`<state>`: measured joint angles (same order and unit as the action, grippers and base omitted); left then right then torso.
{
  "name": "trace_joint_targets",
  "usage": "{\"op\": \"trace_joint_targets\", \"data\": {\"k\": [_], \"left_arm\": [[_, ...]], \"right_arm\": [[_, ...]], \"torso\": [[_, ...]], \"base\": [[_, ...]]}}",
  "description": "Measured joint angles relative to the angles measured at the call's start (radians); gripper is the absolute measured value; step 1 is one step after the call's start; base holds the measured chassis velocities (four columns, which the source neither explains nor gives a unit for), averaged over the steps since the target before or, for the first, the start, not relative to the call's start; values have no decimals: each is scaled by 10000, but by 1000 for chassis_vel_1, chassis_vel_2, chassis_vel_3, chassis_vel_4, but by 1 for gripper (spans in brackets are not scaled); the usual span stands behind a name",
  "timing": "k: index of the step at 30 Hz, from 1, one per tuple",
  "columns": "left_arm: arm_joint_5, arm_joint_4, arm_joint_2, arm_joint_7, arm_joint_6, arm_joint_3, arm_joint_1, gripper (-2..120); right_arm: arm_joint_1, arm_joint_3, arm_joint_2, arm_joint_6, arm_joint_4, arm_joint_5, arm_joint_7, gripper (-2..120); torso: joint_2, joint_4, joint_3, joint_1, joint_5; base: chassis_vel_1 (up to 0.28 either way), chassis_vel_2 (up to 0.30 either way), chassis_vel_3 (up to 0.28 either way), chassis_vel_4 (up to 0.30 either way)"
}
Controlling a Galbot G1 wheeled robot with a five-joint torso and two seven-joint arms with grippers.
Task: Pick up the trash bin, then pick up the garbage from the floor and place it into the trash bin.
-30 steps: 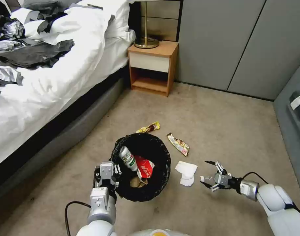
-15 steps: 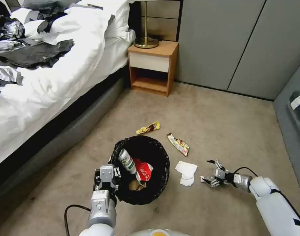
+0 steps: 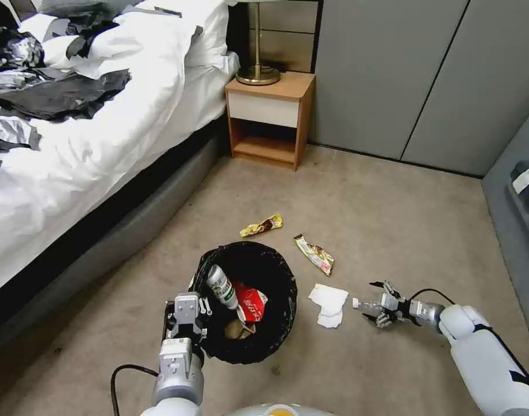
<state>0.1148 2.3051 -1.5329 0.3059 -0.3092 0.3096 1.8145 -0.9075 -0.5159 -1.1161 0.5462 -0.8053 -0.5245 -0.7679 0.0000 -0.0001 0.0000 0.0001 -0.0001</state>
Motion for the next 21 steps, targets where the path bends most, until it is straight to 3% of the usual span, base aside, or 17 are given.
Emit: {"op": "trace_joint_targets", "data": {"k": [10, 14, 17, 19, 21], "left_arm": [[-45, 6, 57, 14, 6, 11, -24, 1], [-47, 6, 60, 16, 8, -19, -57, 1], [-49, 12, 61, 16, 17, -43, -41, 1], [-49, 17, 65, 16, 19, -41, -31, 1], [-50, 62, 95, 20, 37, -21, 39, 1]], "right_arm": [[-362, -391, -89, -41, 274, 114, 0, 96], [-470, -526, -112, -45, 402, 365, 1, 84], [-522, -673, -171, -76, 537, 619, 10, 68], [-527, -700, -180, -85, 563, 654, 16, 65], [-564, -808, -203, -87, 760, 848, 25, 53]], "torso": [[0, 0, -1, 0, 0], [0, -3, -1, -1, -6], [1, -2, -1, -1, -5], [1, -1, -1, -1, -5], [1, 3, -2, -2, -5]], "base": [[0, 0, 0, 0], [0, 0, 0, 0], [0, 0, 0, 0], [0, 0, 0, 0], [0, 0, 0, 0]]}}
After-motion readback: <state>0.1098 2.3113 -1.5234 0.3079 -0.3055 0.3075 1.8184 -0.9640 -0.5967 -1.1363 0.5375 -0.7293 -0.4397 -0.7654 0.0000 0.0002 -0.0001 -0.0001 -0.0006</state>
